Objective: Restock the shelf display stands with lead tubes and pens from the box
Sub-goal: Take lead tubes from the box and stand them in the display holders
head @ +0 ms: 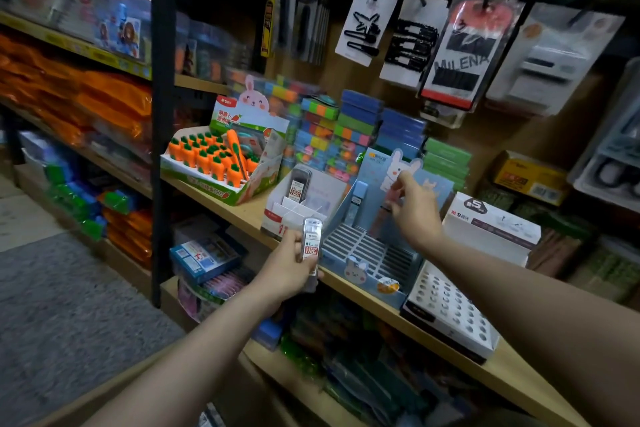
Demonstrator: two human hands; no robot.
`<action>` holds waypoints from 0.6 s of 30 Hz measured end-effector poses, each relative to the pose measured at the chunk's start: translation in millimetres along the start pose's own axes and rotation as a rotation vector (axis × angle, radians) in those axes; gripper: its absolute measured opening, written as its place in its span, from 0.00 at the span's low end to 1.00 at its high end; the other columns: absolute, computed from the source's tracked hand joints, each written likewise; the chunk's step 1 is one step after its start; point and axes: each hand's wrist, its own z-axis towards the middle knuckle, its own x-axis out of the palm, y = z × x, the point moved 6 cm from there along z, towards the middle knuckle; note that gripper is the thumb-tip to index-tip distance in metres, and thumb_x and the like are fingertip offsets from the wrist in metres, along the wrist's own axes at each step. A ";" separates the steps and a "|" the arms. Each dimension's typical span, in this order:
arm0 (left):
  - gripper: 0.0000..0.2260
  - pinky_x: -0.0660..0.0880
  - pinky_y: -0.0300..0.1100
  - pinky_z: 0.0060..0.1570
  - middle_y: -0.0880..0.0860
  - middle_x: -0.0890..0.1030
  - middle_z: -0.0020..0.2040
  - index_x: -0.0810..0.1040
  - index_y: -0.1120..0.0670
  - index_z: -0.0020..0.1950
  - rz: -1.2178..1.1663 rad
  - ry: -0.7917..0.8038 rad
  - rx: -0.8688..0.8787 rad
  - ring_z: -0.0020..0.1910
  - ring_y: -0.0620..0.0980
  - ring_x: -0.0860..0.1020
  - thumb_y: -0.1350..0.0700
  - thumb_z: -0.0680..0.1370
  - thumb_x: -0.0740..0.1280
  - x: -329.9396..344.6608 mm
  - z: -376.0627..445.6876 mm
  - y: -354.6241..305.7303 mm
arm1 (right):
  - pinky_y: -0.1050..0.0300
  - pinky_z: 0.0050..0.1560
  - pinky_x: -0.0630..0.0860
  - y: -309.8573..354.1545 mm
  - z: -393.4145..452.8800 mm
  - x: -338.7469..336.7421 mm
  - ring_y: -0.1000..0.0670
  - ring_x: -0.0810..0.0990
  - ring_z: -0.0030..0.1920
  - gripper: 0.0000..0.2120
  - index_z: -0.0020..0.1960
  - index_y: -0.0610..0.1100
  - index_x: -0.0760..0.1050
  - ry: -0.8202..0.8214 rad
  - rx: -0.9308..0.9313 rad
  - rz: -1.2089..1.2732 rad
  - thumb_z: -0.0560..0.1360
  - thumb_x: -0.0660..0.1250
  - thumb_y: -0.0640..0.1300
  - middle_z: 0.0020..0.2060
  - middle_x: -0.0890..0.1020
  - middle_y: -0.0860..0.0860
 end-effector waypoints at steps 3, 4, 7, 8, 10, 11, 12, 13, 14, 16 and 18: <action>0.10 0.83 0.49 0.42 0.55 0.80 0.54 0.68 0.53 0.60 -0.006 0.007 -0.015 0.46 0.51 0.84 0.62 0.80 0.62 -0.2 1.0 0.2 | 0.47 0.45 0.78 -2.5 -1.5 5.0 0.47 0.80 0.44 0.17 0.49 0.52 0.67 0.015 0.010 0.001 0.74 0.64 0.30 0.43 0.79 0.49; 0.11 0.83 0.47 0.41 0.55 0.80 0.55 0.68 0.53 0.61 -0.018 0.014 -0.025 0.47 0.51 0.84 0.62 0.80 0.62 -0.3 1.1 0.4 | 0.48 0.45 0.78 -3.5 -1.4 5.6 0.47 0.80 0.44 0.16 0.50 0.51 0.67 0.011 0.015 0.006 0.74 0.64 0.30 0.44 0.79 0.48; 0.11 0.82 0.45 0.39 0.54 0.80 0.55 0.68 0.53 0.62 -0.038 0.035 -0.044 0.47 0.51 0.84 0.62 0.81 0.62 0.2 0.4 0.3 | 0.48 0.46 0.77 -8.8 -0.9 8.0 0.46 0.80 0.45 0.12 0.50 0.48 0.69 -0.017 0.061 0.044 0.76 0.65 0.32 0.44 0.80 0.47; 0.11 0.82 0.45 0.39 0.54 0.80 0.55 0.68 0.53 0.62 -0.034 0.038 -0.046 0.47 0.51 0.84 0.62 0.81 0.62 -0.1 -0.1 0.2 | 0.49 0.46 0.77 -10.5 -1.7 9.1 0.46 0.80 0.45 0.11 0.50 0.47 0.70 -0.034 0.080 0.061 0.76 0.66 0.33 0.44 0.80 0.47; 0.10 0.82 0.46 0.39 0.54 0.80 0.55 0.69 0.53 0.61 -0.037 0.034 -0.051 0.48 0.51 0.83 0.62 0.81 0.62 -0.4 -1.1 0.5 | 0.49 0.47 0.77 -12.5 -5.2 13.5 0.45 0.79 0.46 0.09 0.51 0.46 0.71 -0.063 0.123 0.103 0.76 0.66 0.33 0.45 0.80 0.46; 0.10 0.83 0.47 0.39 0.54 0.80 0.54 0.69 0.53 0.61 -0.044 0.030 -0.054 0.48 0.51 0.83 0.62 0.81 0.62 -0.4 -1.4 0.6 | 0.50 0.47 0.77 -13.2 -7.3 16.2 0.45 0.79 0.46 0.09 0.52 0.46 0.71 -0.070 0.145 0.119 0.77 0.65 0.33 0.46 0.81 0.46; 0.10 0.83 0.47 0.39 0.55 0.80 0.54 0.69 0.53 0.61 -0.052 0.027 -0.055 0.49 0.51 0.83 0.62 0.81 0.62 -0.5 -1.5 0.4 | 0.51 0.47 0.76 -13.1 -9.1 18.2 0.45 0.78 0.45 0.09 0.53 0.46 0.72 -0.076 0.160 0.125 0.77 0.65 0.34 0.47 0.81 0.45; 0.10 0.82 0.46 0.38 0.55 0.80 0.54 0.69 0.54 0.61 -0.059 0.026 -0.056 0.49 0.52 0.83 0.62 0.81 0.61 -0.6 -1.6 0.4 | 0.53 0.47 0.74 -12.8 -10.2 19.7 0.45 0.77 0.45 0.10 0.54 0.46 0.73 -0.080 0.172 0.128 0.77 0.64 0.34 0.49 0.81 0.45; 0.10 0.82 0.45 0.36 0.56 0.79 0.55 0.69 0.54 0.61 -0.064 0.028 -0.058 0.49 0.52 0.82 0.63 0.81 0.61 -0.4 -1.9 0.2 | 0.55 0.47 0.74 -12.8 -11.0 20.2 0.45 0.78 0.45 0.10 0.55 0.46 0.73 -0.077 0.185 0.135 0.77 0.65 0.35 0.50 0.82 0.44; 0.11 0.80 0.42 0.34 0.55 0.79 0.56 0.69 0.53 0.62 -0.072 0.035 -0.061 0.50 0.52 0.82 0.63 0.81 0.62 0.0 -2.6 0.1 | 0.54 0.50 0.74 -13.5 -12.3 19.8 0.45 0.79 0.49 0.13 0.61 0.47 0.75 -0.053 0.212 0.157 0.77 0.66 0.39 0.53 0.82 0.44; 0.11 0.80 0.42 0.34 0.55 0.79 0.56 0.68 0.53 0.62 -0.081 0.043 -0.064 0.50 0.52 0.82 0.62 0.81 0.62 0.4 -3.2 0.6 | 0.53 0.56 0.74 -13.3 -15.1 19.8 0.43 0.79 0.55 0.19 0.67 0.48 0.73 -0.010 0.207 0.130 0.77 0.69 0.45 0.55 0.82 0.44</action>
